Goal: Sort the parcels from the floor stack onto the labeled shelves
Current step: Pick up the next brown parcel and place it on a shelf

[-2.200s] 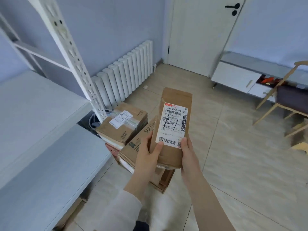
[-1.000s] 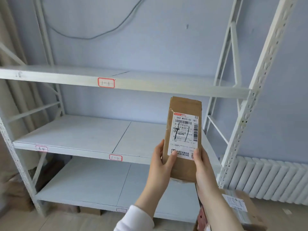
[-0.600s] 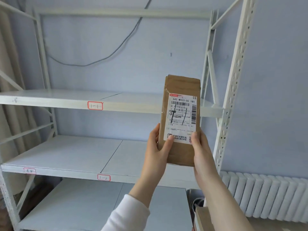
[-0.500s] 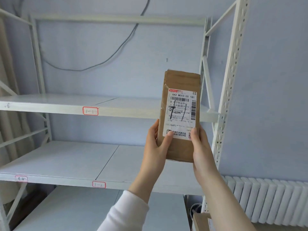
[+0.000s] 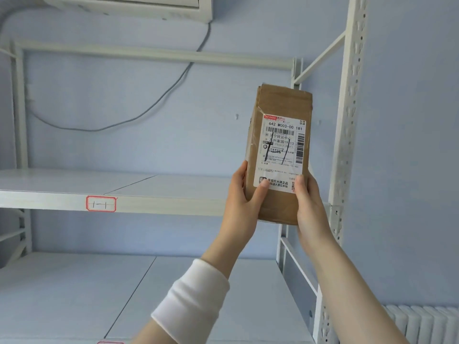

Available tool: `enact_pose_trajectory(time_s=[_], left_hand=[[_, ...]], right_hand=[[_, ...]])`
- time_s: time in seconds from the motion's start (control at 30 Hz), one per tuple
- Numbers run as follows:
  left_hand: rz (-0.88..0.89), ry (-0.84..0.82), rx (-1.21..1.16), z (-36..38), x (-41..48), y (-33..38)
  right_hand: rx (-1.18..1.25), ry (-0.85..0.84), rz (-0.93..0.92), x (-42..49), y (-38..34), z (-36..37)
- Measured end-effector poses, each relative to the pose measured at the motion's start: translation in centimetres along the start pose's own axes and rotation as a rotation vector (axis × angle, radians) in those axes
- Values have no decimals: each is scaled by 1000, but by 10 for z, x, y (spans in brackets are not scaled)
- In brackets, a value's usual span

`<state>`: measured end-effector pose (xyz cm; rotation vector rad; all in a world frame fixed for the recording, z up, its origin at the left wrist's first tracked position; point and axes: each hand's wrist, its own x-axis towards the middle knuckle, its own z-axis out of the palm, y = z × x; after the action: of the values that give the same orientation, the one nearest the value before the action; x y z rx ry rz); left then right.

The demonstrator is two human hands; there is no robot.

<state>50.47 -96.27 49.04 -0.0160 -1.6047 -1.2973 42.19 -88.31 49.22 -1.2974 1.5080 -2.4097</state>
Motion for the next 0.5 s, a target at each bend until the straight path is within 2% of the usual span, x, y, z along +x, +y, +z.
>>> enact_pose_trajectory(time_s=[0.2,0.5], left_hand=[[10,-29,15,2,55,-48],[-40,-50,112,23,128,-122]], right_hand=[[-84,-5,-23,62,44,-3],[-202,-160,-19,150,107,-39]])
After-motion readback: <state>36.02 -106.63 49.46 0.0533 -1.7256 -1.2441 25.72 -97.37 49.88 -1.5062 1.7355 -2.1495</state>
